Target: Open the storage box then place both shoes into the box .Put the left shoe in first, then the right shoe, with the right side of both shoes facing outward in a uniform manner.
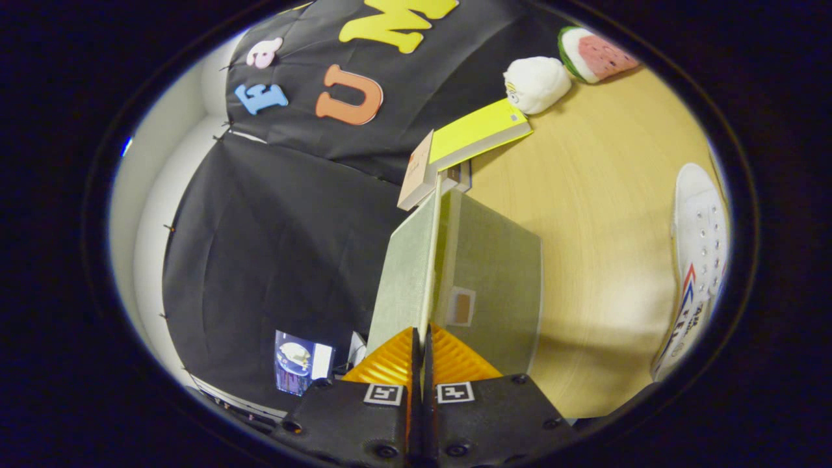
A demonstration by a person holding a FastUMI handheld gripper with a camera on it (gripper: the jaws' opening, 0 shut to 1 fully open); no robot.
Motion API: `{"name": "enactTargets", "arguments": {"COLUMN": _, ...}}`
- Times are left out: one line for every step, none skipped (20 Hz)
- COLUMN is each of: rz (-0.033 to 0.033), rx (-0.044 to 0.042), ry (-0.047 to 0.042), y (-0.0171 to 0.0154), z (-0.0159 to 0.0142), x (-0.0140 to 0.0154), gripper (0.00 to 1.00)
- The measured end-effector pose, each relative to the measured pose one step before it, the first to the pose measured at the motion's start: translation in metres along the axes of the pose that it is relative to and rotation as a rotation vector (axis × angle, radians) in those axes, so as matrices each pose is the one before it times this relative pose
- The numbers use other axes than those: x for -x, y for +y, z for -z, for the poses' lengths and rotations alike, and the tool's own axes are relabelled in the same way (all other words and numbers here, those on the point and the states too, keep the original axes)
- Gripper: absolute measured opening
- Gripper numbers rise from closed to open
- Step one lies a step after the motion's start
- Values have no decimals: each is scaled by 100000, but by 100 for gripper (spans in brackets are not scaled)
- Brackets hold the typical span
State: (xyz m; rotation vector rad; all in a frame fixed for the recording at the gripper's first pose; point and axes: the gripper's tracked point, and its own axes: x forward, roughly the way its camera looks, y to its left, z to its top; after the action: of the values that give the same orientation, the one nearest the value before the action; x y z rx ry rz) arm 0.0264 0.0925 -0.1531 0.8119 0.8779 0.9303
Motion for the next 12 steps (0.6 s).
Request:
{"name": "enactTargets", "arguments": {"rz": 822, "rx": 1928, "ry": -882, "y": 1055, "z": -265, "x": 92, "gripper": 5}}
{"name": "enactTargets", "arguments": {"rz": 756, "rx": 2287, "ry": -1176, "y": 1385, "z": -494, "x": 278, "gripper": 5}}
{"name": "enactTargets", "arguments": {"rz": 486, "rx": 3541, "ry": -1619, "y": 1830, "z": -476, "x": 225, "gripper": 5}}
{"name": "enactTargets", "arguments": {"rz": 831, "rx": 4777, "ry": -1303, "y": 1948, "z": -578, "x": 42, "gripper": 5}}
{"name": "enactTargets", "arguments": {"rz": 428, "rx": 5290, "ry": -1013, "y": 2122, "z": -425, "x": -56, "gripper": 5}}
{"name": "enactTargets", "arguments": {"rz": -79, "rx": 4728, "ry": -562, "y": 2144, "z": -496, "x": -252, "gripper": 5}}
{"name": "enactTargets", "arguments": {"rz": -313, "rx": 3203, "ry": 128, "y": 2129, "z": -407, "x": -635, "gripper": 5}}
{"name": "enactTargets", "arguments": {"rz": -298, "rx": 2039, "ry": 369, "y": 1912, "z": -238, "x": -813, "gripper": 5}}
{"name": "enactTargets", "arguments": {"rz": -283, "rx": 1319, "ry": 509, "y": 1690, "z": -82, "x": -1080, "gripper": 5}}
{"name": "enactTargets", "arguments": {"rz": 522, "rx": 974, "ry": 1007, "y": 1483, "z": 62, "x": -1256, "gripper": 5}}
{"name": "enactTargets", "arguments": {"rz": 186, "rx": 757, "ry": 904, "y": 1521, "z": 365, "x": -1451, "gripper": 5}}
{"name": "enactTargets", "arguments": {"rz": -211, "rx": 866, "ry": 755, "y": 1384, "z": 203, "x": -1390, "gripper": 5}}
